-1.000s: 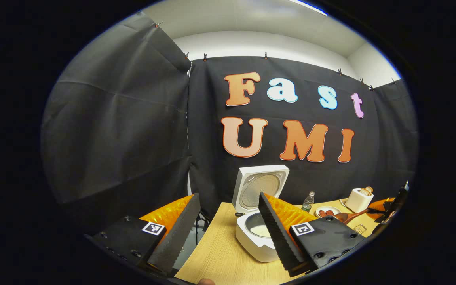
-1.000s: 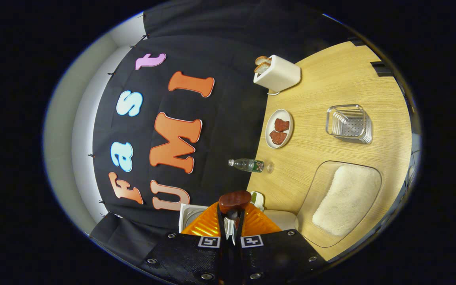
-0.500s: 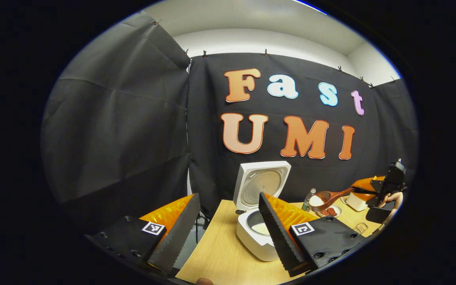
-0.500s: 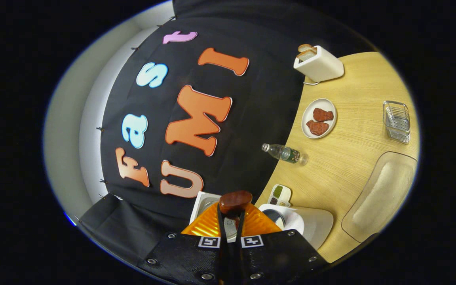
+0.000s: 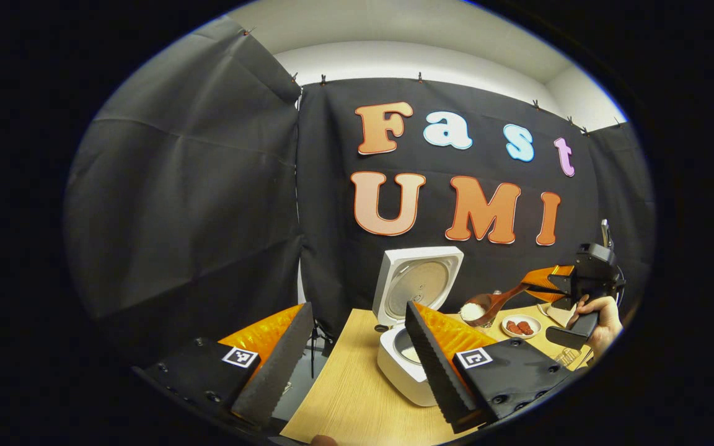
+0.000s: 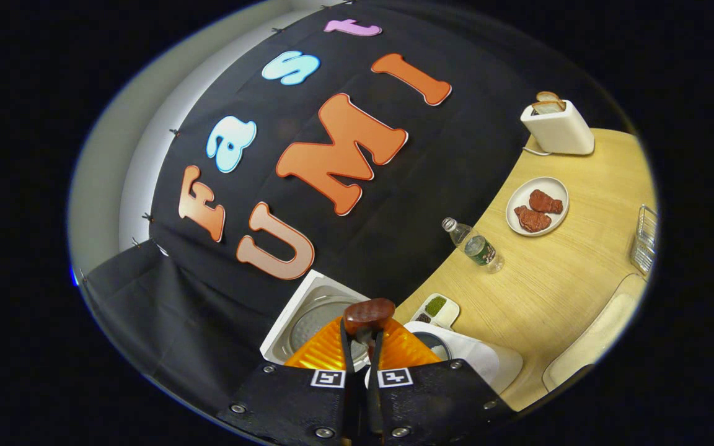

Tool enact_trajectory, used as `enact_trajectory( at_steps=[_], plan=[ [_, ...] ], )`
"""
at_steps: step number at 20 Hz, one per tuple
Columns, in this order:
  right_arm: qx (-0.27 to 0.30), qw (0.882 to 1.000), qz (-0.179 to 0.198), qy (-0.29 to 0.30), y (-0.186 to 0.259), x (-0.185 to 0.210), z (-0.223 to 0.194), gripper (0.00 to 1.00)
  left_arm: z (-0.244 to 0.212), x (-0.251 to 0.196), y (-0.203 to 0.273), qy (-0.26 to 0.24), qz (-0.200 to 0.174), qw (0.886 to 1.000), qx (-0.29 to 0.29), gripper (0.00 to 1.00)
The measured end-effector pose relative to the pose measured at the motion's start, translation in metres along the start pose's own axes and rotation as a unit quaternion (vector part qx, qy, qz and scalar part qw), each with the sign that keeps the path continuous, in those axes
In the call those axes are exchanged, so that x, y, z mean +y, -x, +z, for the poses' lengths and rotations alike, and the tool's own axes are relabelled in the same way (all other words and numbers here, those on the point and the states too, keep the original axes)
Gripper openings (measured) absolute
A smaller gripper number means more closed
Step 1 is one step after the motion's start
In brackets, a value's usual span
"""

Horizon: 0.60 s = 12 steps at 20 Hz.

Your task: Close the left gripper, press the button to open the rice cooker; take a wooden spoon from the chopstick holder with the right hand, scoop a spoonful of rice and pour it into the rice cooker, then put the wooden spoon back into the chopstick holder.

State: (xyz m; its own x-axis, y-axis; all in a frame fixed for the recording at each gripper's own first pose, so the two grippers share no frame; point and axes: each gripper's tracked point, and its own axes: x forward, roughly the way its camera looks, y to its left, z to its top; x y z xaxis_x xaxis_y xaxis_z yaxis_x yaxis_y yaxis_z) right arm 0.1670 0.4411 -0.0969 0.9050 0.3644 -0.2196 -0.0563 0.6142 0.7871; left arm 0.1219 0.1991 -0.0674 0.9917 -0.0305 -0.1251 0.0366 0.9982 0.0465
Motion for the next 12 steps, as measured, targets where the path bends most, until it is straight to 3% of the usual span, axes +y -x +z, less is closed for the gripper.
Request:
enact_trajectory(
  at_steps=[12],
  plan=[
    [-0.006,0.990,0.008,0.140,-0.004,0.025,-0.005,0.05,0.004,0.014,0.003,0.005,0.010,1.000,-0.010,1.00]
  ],
)
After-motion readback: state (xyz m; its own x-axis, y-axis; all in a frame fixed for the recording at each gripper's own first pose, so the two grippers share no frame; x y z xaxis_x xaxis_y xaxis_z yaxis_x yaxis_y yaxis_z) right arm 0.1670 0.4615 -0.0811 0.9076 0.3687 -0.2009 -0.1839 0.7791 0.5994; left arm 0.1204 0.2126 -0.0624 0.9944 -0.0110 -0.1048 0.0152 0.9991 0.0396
